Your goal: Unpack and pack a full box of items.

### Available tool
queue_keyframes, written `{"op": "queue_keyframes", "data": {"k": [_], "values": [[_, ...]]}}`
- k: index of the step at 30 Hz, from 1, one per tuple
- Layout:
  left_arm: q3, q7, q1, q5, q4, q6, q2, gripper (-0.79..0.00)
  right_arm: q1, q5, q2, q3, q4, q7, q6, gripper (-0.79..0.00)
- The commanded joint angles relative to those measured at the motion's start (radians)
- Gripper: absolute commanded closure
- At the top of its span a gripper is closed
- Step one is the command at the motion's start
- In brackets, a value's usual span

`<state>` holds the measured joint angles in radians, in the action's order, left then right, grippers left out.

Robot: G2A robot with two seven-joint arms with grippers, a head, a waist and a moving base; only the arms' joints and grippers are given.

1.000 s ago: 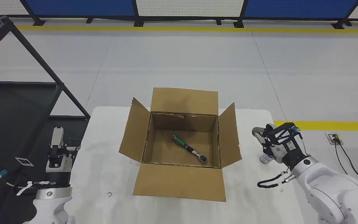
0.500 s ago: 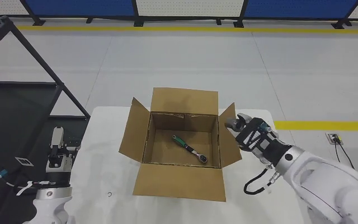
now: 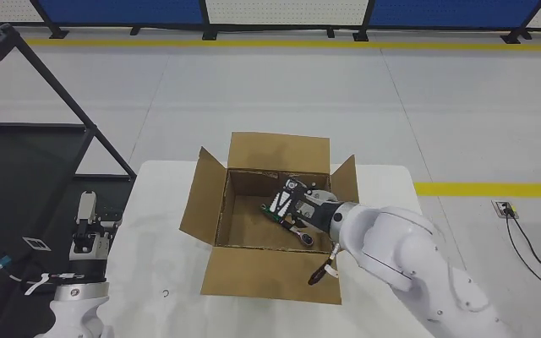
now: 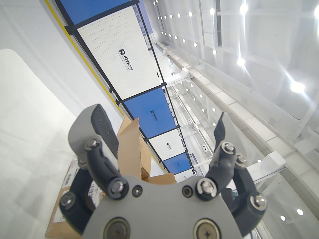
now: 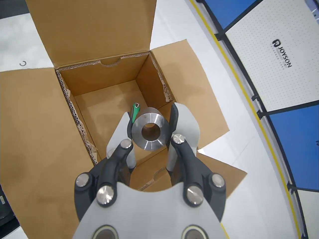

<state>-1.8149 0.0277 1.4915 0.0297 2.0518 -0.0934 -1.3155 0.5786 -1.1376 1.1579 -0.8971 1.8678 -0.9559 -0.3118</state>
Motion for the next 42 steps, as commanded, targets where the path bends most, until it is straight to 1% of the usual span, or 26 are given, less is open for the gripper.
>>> {"op": "queue_keyframes", "data": {"k": [1,18,20,21,22,23,25,28,32,37,42], "values": [[0.000,0.000,0.000,0.000,0.000,0.000,0.000,-0.785,-0.034,0.021,0.013,0.029,-0.042,-0.018,0.036,0.000],[0.000,0.000,0.000,0.000,0.000,0.000,0.000,-0.785,-0.031,0.021,0.013,0.030,-0.043,-0.012,0.037,0.000],[0.000,0.000,0.000,0.000,0.000,0.000,0.000,-0.785,-0.028,0.020,0.017,0.046,-0.069,0.017,0.017,0.000],[0.000,0.000,0.000,0.000,0.000,0.000,0.000,-0.785,-0.040,0.004,0.021,0.054,-0.097,0.011,0.031,0.000],[0.000,0.000,0.000,0.000,0.000,0.000,0.000,-0.785,-0.056,-0.025,0.028,0.073,-0.121,-0.017,0.061,0.000],[0.000,0.000,0.000,0.000,0.000,0.000,0.000,-0.785,-0.072,-0.017,0.038,0.099,-0.133,-0.018,0.068,0.000],[0.000,0.000,0.000,0.000,0.000,0.000,0.000,-0.785,-0.109,0.028,0.056,0.133,-0.199,0.004,0.043,0.000],[0.000,0.000,0.000,0.000,0.000,0.000,0.000,-0.785,-0.171,0.045,0.088,0.193,-0.299,-0.020,0.070,0.000],[0.000,0.000,0.000,0.000,0.000,0.000,0.000,-0.785,-0.237,0.110,0.130,0.247,-0.443,-0.007,0.082,0.000],[0.000,0.000,0.000,0.000,0.000,0.000,0.000,-0.785,-0.286,0.183,0.177,0.291,-0.593,0.036,0.086,0.000],[0.000,0.000,0.000,0.000,0.000,0.000,0.000,-0.785,-0.315,0.208,0.220,0.328,-0.715,0.054,0.141,0.000]]}}
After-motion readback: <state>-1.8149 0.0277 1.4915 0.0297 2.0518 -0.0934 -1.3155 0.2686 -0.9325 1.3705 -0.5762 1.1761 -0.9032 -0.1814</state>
